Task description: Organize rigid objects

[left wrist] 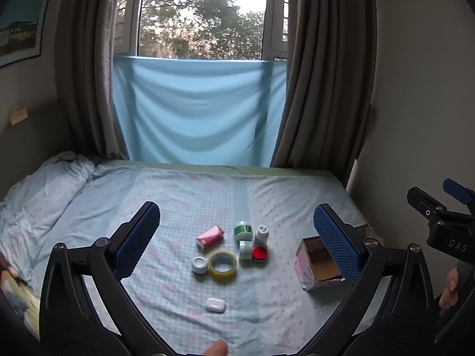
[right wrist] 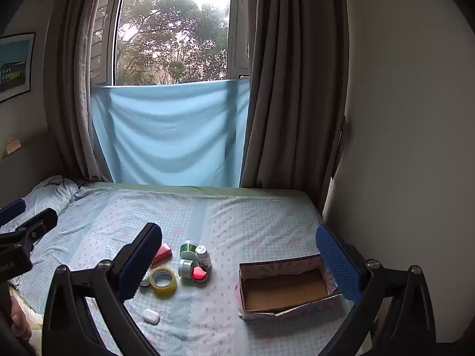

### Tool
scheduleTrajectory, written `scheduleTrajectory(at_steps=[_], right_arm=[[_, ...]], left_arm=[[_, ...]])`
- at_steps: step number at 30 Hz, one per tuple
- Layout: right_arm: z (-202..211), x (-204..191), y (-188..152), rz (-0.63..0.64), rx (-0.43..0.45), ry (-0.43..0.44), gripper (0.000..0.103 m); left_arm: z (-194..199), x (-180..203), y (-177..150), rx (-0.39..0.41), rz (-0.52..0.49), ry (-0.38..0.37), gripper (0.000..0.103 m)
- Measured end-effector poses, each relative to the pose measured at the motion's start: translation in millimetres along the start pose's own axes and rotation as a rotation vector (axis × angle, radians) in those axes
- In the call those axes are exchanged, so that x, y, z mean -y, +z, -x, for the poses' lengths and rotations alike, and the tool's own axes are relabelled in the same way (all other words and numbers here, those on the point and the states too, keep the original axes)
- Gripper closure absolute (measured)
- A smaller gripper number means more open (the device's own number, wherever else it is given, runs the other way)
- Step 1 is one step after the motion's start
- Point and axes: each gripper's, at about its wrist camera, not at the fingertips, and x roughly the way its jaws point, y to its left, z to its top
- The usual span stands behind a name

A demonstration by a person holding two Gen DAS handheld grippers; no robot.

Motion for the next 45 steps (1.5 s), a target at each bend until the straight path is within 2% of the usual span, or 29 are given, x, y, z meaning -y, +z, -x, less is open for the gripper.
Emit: scheduleTrajectory(at_steps=[3, 5, 7, 12, 15, 28, 45], right_arm=[[-1, 1, -1, 0.007, 0.003, 0.000, 0.000], [-4, 0, -2, 0.009, 0.000, 0.005, 0.000], [-3, 3, -3, -0.005, 0.011, 0.001, 0.000], [-4, 12, 4, -0.011, 0.017, 0.012, 0.000], [-6, 9, 4, -0.007, 0.021, 0.010, 0.000], [-5, 12, -4, -0.013, 0.032, 0.014, 0.000], [-3, 14, -5, -0.019, 0.043, 0.026, 0.000]], left_arm=[[-4, 4, 0, -0.004, -0.036, 0.037, 0.000], [-1, 16, -2, 0.034, -0.054, 0.064, 0.000], [-1, 23, -3, 0.035, -0.054, 0.070, 0.000], [4, 17, -3, 0.067, -0.033, 0.058, 0.000], [2, 18, -3, 0.059, -0.026, 0.034, 0.000], [-3, 15, -1, 0.027, -0.016, 0.043, 0.000], [-7, 21, 0, 0.029, -0.020, 0.029, 0.000]])
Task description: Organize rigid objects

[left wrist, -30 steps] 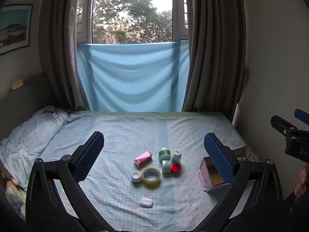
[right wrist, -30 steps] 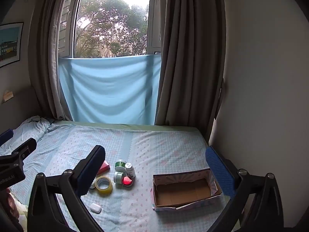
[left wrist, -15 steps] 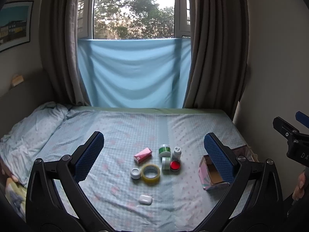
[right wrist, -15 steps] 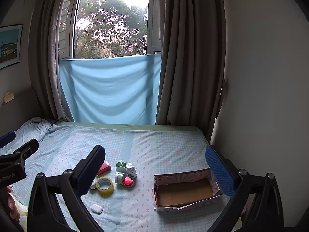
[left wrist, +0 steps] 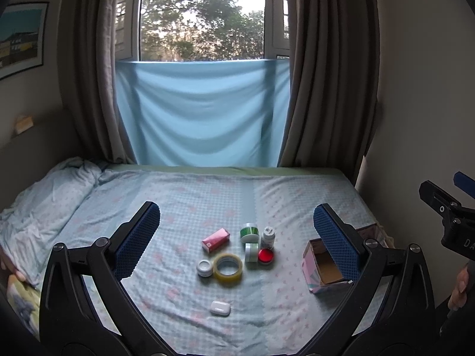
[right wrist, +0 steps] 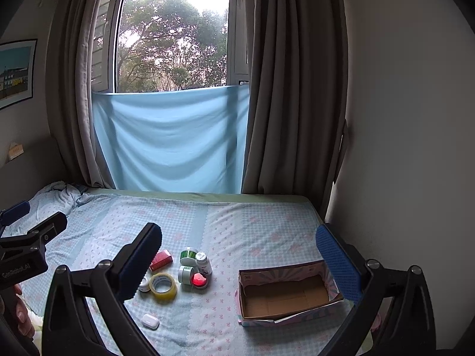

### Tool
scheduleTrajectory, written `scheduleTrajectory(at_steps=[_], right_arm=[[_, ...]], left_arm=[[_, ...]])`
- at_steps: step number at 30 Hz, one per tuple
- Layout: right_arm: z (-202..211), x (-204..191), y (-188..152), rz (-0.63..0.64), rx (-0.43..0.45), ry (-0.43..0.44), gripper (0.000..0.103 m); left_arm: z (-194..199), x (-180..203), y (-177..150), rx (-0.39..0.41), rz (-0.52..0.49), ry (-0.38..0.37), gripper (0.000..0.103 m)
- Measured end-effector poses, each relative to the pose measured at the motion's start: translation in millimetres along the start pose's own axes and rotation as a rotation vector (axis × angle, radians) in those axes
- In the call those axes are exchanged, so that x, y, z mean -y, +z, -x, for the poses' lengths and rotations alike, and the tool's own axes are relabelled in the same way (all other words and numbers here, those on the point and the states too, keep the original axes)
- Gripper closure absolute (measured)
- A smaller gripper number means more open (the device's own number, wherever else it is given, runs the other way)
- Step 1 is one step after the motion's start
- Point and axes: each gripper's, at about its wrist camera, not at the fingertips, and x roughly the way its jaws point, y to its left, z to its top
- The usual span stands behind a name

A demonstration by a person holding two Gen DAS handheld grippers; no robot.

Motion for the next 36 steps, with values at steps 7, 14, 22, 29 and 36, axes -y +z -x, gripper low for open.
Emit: scheduleTrajectory(at_steps=[7, 14, 22, 29, 36], right_arm=[[0, 1, 0, -0.003, 0.003, 0.001, 0.000], [1, 0, 0, 0.020, 0.008, 0.010, 0.000], [1, 5, 1, 0.017, 0.010, 0.022, 0.000], [1, 8, 2, 0.012, 0.016, 0.023, 0.000], [1, 12, 1, 0.011, 0.025, 0.022, 0.000]], left_arm=[[-2, 2, 0, 0.003, 0.007, -0.008, 0.000], [-2, 3, -1, 0.003, 0.010, -0.008, 0.000], [-1, 6, -2, 0.002, 0.011, -0.009, 0.000], [1, 10, -2, 0.008, 0.008, -0.007, 0.000], [3, 12, -1, 0.018, 0.014, -0.015, 0.000]])
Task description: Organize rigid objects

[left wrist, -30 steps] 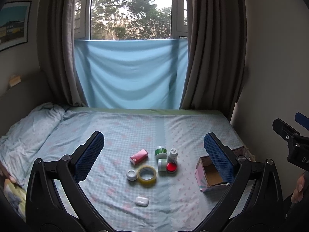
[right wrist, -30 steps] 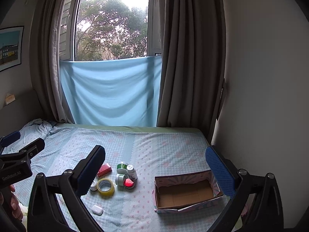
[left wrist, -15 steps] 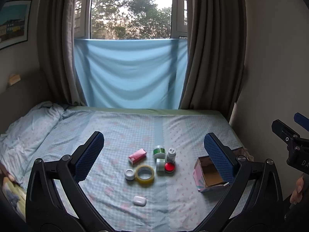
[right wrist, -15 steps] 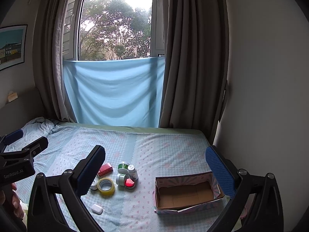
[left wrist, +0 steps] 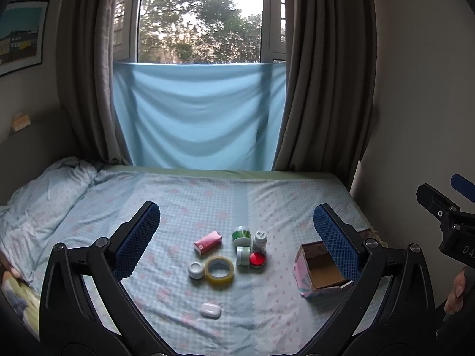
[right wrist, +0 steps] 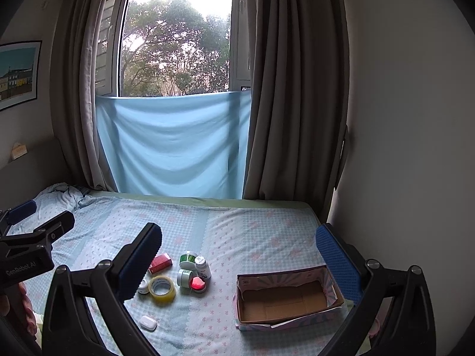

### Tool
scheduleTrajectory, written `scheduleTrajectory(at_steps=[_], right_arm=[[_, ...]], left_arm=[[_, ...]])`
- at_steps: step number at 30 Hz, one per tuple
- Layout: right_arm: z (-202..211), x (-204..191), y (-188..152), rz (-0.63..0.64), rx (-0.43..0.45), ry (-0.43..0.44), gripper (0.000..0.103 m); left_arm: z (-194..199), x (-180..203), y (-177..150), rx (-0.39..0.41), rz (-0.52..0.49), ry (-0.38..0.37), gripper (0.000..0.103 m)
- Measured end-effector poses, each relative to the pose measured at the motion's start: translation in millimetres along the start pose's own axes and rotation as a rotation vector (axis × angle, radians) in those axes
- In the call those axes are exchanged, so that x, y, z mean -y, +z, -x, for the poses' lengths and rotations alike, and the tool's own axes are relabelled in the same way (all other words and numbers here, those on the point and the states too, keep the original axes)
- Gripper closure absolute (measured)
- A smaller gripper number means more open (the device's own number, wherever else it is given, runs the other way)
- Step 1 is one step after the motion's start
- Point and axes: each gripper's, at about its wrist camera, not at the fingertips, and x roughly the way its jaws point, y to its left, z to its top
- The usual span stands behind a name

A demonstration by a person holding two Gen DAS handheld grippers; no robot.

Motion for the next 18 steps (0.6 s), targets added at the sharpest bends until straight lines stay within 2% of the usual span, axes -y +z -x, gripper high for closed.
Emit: scheduleTrajectory(at_steps=[7, 18], right_arm=[[-1.8, 1.2, 0.9, 0.000, 0.000, 0.004, 0.000], [-8.0, 4.5, 0.2, 0.014, -0.017, 0.038, 0.000]], left_arm=[[1.5, 2.5, 1.5, 0.001, -0.003, 0.006, 0.000], [-2.6, 1.1, -1.5, -0.045, 0.024, 0.024, 0.000]])
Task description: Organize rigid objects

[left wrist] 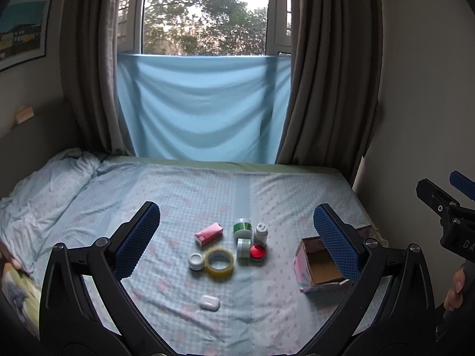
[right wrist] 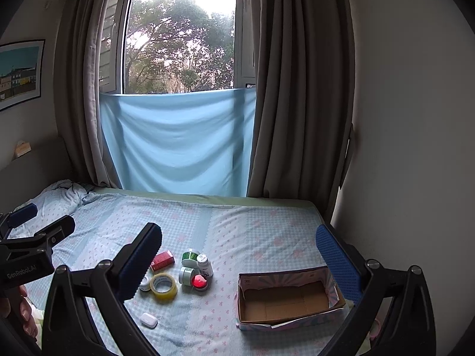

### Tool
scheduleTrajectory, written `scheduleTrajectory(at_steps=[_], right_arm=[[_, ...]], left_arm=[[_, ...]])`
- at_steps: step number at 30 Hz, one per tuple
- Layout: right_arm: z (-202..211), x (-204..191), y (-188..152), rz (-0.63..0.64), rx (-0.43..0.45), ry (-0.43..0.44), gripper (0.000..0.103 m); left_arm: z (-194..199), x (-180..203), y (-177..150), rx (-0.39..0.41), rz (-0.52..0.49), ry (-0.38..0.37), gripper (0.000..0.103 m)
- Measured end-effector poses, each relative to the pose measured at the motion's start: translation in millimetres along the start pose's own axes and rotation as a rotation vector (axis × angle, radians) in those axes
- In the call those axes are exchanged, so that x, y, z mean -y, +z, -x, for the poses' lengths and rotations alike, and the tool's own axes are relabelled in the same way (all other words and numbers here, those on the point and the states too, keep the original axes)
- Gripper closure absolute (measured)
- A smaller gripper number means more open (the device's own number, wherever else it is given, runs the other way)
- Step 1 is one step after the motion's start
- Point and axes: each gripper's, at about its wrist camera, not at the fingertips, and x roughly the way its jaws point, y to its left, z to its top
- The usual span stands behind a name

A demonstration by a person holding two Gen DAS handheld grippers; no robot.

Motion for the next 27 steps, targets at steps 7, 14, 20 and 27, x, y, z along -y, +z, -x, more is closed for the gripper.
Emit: scheduleTrajectory(at_steps=[7, 14, 20, 27], right_arm=[[-15, 5, -10, 0.014, -0.004, 0.071, 0.000], [-47, -7, -24, 0.008, -0.076, 0.088, 0.000], [-79, -34, -36, -0.021, -0.152, 0.056, 0.000], [-132, -83, -64, -0.069, -0.259, 0.068, 0.000]], left_arm=[[0, -13, -9, -0.034, -0.007, 0.052, 0.000], [-26, -49, -31, -0.121, -0.039, 0.068, 0.000], [-76, -93, -52, -0.221, -0.090, -0.001, 0.000], [-159, -143, -74, -0.358, -0.198, -0.126, 0.000]])
